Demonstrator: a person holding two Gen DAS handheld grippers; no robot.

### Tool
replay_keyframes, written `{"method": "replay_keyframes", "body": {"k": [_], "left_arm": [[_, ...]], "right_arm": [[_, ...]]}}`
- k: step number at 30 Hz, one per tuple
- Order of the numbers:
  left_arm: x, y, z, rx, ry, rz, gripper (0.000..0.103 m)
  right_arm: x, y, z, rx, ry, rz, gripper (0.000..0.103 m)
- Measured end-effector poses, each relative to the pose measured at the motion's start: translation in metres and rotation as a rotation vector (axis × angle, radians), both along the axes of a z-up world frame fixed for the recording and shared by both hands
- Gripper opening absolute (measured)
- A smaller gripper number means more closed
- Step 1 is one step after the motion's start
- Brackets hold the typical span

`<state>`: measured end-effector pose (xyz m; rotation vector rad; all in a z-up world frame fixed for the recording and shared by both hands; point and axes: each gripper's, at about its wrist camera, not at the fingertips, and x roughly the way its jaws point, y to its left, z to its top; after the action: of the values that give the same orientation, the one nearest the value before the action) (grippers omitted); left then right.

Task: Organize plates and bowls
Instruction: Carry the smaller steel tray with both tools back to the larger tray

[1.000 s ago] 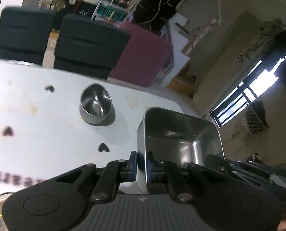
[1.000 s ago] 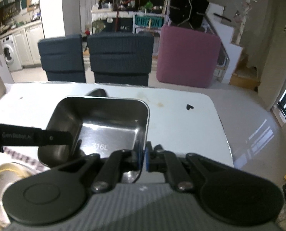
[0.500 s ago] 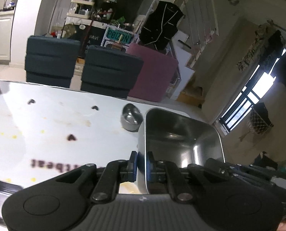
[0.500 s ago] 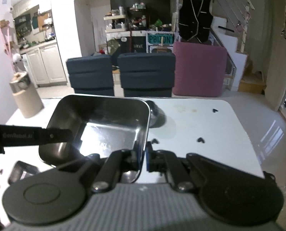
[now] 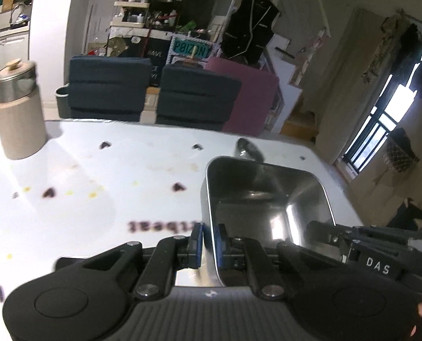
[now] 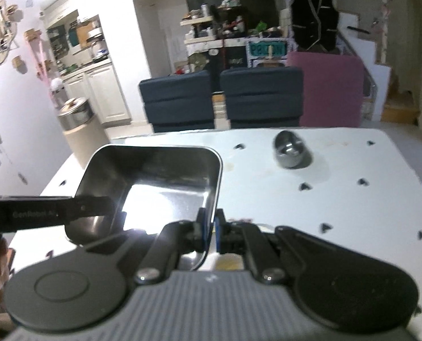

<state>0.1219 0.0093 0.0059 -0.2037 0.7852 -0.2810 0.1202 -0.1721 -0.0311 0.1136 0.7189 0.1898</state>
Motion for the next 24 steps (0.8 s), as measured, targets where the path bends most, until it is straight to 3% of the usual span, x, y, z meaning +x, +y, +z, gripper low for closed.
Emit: {"method": "replay_keyframes", "body": {"k": [9,24], "left_arm": [[-0.01,0.062,-0.031,-0.019,0.069,0.091,0.01],[-0.005,0.115,-0.063,0.072,0.154,0.192,0.01]], "right_arm": [[0.007,0.054,-0.026,0.05,0.053,0.09,0.008],[0.026,0.119,-0.065,0.108,0.21,0.149,0.008]]}}
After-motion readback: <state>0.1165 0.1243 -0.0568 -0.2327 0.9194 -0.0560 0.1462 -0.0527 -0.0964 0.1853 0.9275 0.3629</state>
